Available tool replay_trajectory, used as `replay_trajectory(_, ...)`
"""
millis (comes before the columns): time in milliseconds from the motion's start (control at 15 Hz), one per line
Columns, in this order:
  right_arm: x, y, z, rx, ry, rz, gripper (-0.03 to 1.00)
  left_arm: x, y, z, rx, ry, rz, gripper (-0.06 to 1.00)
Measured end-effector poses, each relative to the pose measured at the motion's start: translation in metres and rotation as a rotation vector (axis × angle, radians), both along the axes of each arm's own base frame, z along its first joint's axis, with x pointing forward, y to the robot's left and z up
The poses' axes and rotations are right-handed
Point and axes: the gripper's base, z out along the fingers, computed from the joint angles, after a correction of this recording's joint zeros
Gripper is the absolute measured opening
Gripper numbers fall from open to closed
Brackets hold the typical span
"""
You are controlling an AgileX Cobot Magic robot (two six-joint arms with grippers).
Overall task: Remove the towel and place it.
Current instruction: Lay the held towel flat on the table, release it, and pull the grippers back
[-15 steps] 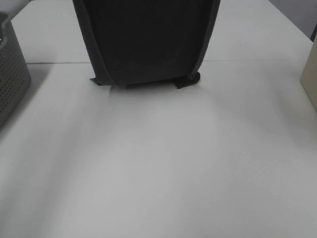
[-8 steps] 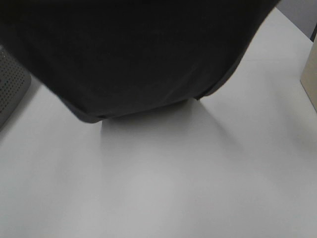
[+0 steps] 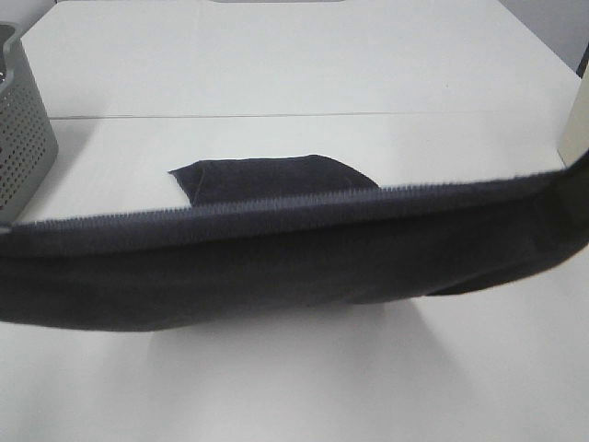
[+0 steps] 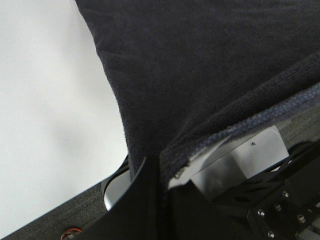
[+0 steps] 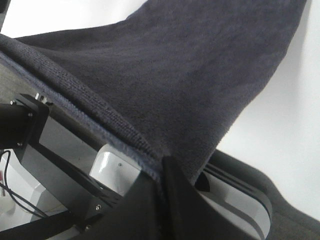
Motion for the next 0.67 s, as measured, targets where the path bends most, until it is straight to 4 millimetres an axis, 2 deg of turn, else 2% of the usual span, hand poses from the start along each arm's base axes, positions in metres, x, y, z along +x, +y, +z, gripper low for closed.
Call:
replay_trajectory(200, -0.006, -0.002, -0.038, -0.033, 0.121, -0.007, 0.01, -0.008, 0.0, -0.026, 0.003, 0.088, -0.01, 0.0)
replay_trajectory(267, -0.013, -0.003, -0.064, -0.051, 0.208, -0.014, 0.01, -0.014, 0.0, -0.041, -0.007, 0.154, -0.006, 0.0)
replay_trajectory(467, -0.015, -0.003, -0.098, -0.074, 0.343, -0.032, 0.01, -0.022, 0.0, -0.065, -0.003, 0.255, 0.0, 0.0)
replay_trajectory(667, -0.006, 0.001, -0.123, -0.105, 0.471, -0.041, 0.01, -0.018, -0.002, -0.089, 0.035, 0.37, -0.021, 0.0)
